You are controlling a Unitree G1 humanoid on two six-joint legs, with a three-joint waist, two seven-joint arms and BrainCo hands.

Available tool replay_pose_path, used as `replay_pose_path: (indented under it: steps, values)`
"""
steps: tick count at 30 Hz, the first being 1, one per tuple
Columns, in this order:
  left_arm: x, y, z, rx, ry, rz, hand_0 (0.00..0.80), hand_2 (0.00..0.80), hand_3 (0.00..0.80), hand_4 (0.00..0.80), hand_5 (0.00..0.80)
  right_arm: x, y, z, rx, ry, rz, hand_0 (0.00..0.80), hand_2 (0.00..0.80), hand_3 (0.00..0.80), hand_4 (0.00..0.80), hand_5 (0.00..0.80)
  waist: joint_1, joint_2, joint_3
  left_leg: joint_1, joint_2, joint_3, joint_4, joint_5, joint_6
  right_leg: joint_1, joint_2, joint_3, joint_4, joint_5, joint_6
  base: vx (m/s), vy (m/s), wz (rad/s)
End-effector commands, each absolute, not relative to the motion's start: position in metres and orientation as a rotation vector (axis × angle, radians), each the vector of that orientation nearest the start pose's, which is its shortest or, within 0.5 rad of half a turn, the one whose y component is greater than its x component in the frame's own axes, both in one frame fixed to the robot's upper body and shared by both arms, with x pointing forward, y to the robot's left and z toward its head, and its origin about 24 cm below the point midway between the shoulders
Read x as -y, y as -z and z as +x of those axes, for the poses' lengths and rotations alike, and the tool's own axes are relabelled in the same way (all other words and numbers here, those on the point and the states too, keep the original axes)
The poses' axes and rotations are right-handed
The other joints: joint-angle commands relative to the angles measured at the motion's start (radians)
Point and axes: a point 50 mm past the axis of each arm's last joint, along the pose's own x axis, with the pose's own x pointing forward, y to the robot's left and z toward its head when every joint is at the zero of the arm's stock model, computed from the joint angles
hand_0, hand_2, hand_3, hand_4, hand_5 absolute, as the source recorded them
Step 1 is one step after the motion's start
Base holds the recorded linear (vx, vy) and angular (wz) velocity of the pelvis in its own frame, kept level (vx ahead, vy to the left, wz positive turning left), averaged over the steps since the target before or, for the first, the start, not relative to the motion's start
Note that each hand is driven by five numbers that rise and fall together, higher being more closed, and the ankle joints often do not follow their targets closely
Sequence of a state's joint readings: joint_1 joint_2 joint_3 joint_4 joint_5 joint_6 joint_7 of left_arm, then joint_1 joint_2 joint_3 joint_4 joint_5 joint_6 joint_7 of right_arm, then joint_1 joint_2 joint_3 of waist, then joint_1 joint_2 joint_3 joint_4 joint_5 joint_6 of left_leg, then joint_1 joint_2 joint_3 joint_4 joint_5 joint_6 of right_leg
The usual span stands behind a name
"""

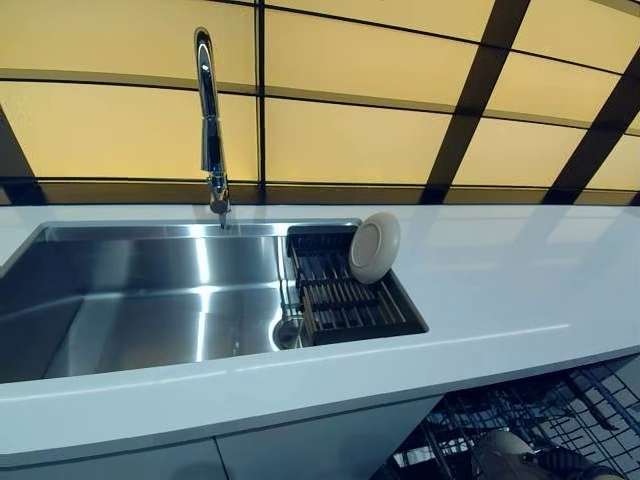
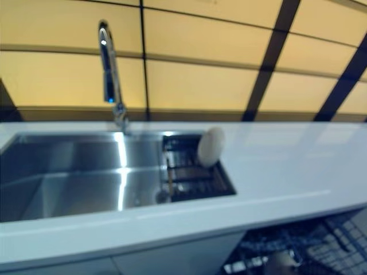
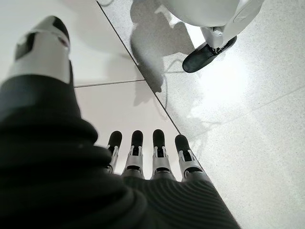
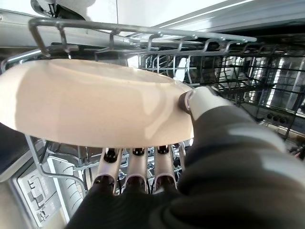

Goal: Take plates into dishwasher

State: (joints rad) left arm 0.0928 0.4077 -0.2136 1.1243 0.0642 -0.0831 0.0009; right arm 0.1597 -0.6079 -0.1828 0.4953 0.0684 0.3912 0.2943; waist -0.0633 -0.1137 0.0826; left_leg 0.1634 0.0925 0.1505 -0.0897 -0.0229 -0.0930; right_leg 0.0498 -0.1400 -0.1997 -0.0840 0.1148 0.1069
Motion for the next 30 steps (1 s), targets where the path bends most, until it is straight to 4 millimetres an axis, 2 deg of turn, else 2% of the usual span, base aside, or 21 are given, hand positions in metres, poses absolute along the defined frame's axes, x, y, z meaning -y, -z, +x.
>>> replay_pose_path:
  steps: [1,10,12,14,15,25,30]
  values:
    - [-0.283,0.138,0.101,-1.085,0.016,0.529,0.0,0.0,0.0,0.0,0.0,0.375,0.015,0.172,-0.876,0.193,-0.406,0.8,0.8,0.8,0.8,0.8,0.027,0.011,0.01,-0.044,0.017,0.005,0.015,0.036,0.025,0.026,-0.017,-0.005,0.066,-0.034,0.056,0.0,0.0,0.0]
    - [-0.277,0.14,0.101,-1.083,0.029,0.516,0.0,0.0,0.0,0.0,0.0,0.372,0.013,0.179,-0.856,0.176,-0.426,0.784,0.784,0.784,0.784,0.784,0.037,0.014,0.007,-0.048,0.019,-0.005,0.011,0.041,0.016,0.039,-0.01,-0.013,0.044,-0.035,0.045,0.0,0.0,0.0]
    - [-0.276,0.141,0.1,-1.086,0.028,0.514,0.0,0.0,0.0,0.0,0.0,0.372,0.013,0.179,-0.857,0.178,-0.428,0.452,0.452,0.452,0.452,0.452,0.039,0.016,0.006,-0.048,0.02,-0.003,0.01,0.042,0.013,0.042,-0.008,-0.016,0.038,-0.035,0.043,0.0,0.0,0.0]
    - [-0.276,0.141,0.099,-1.089,0.026,0.515,0.0,0.0,0.0,0.0,0.0,0.372,0.013,0.18,-0.859,0.18,-0.428,0.289,0.289,0.289,0.289,0.289,0.04,0.017,0.006,-0.048,0.021,-0.002,0.011,0.043,0.012,0.043,-0.007,-0.017,0.038,-0.036,0.042,0.0,0.0,0.0]
    - [-0.276,0.141,0.099,-1.091,0.026,0.516,0.0,0.0,0.0,0.0,0.0,0.372,0.013,0.18,-0.86,0.182,-0.427,0.0,0.0,0.0,0.0,0.0,0.04,0.017,0.005,-0.047,0.021,-0.002,0.01,0.043,0.012,0.044,-0.006,-0.017,0.037,-0.037,0.041,0.0,0.0,0.0]
    - [-0.272,0.143,0.096,-1.09,0.029,0.503,0.0,0.0,0.0,0.0,0.0,0.364,0.015,0.182,-0.847,0.174,-0.384,0.0,0.0,0.0,0.0,0.0,0.032,0.024,-0.001,-0.042,0.023,0.001,0.01,0.045,0.008,0.051,-0.002,-0.009,0.034,-0.045,0.033,0.0,0.0,0.0]
    - [-0.269,0.144,0.096,-1.089,0.033,0.495,0.0,0.0,0.0,0.0,0.0,0.362,0.007,0.187,-0.784,0.188,-0.377,0.0,0.0,0.0,0.0,0.0,0.024,0.029,-0.006,-0.036,0.023,0.005,0.01,0.045,0.007,0.055,-0.001,-0.005,0.031,-0.048,0.029,0.0,0.0,0.0]
